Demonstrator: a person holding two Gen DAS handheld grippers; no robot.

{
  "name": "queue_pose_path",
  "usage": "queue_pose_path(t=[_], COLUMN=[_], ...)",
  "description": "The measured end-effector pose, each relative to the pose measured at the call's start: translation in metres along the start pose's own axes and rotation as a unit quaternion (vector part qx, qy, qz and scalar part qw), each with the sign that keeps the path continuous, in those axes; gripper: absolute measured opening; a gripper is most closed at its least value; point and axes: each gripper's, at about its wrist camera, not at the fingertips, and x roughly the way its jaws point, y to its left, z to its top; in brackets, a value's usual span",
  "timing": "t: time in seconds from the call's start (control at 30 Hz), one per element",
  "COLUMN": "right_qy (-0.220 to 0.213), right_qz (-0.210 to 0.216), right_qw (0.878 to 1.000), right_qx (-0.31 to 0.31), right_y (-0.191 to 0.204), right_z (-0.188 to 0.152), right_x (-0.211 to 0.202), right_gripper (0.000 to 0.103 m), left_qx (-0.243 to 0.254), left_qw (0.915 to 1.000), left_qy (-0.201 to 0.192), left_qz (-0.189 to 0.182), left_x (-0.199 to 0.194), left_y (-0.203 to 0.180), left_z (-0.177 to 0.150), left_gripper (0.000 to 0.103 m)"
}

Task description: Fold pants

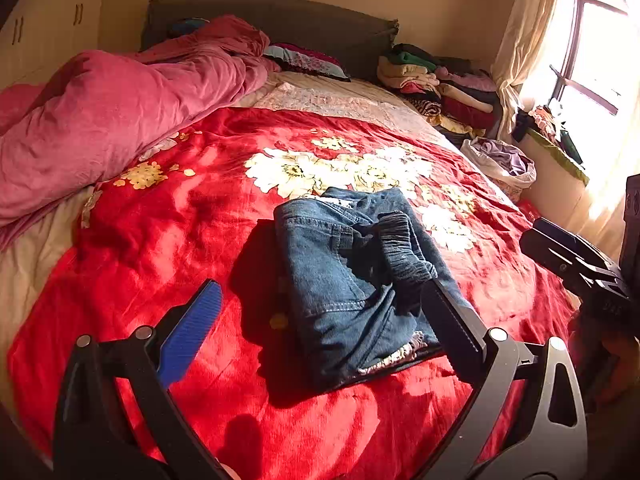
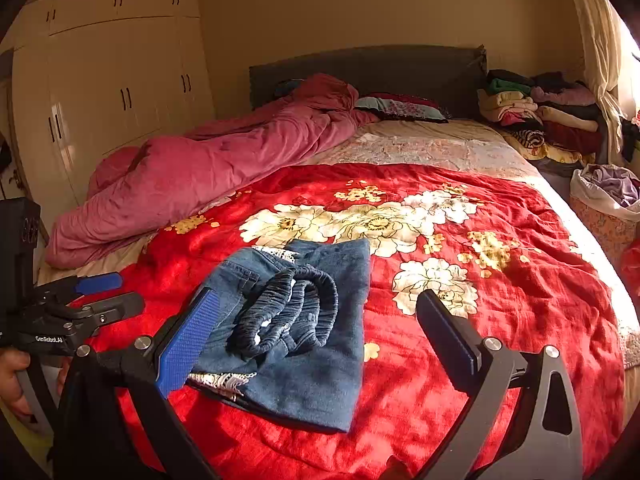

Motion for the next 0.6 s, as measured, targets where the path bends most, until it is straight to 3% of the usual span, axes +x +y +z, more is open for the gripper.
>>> queue_pose_path(t=[0.6], right_qy=[0.026], right_qz=[-0.009], right_qw=[1.0], right_qx=[-0.003], right_y=[0.021], right_z=[-0.051], right_x=[-0.037], right_gripper=[0.098], left_qx=[0.004], left_qw=[0.9993], left_qy=[0.027], left_qz=[0.027], left_x=[-0.027], left_y=[-0.009], left_z=[-0.068], left_gripper=[0.093])
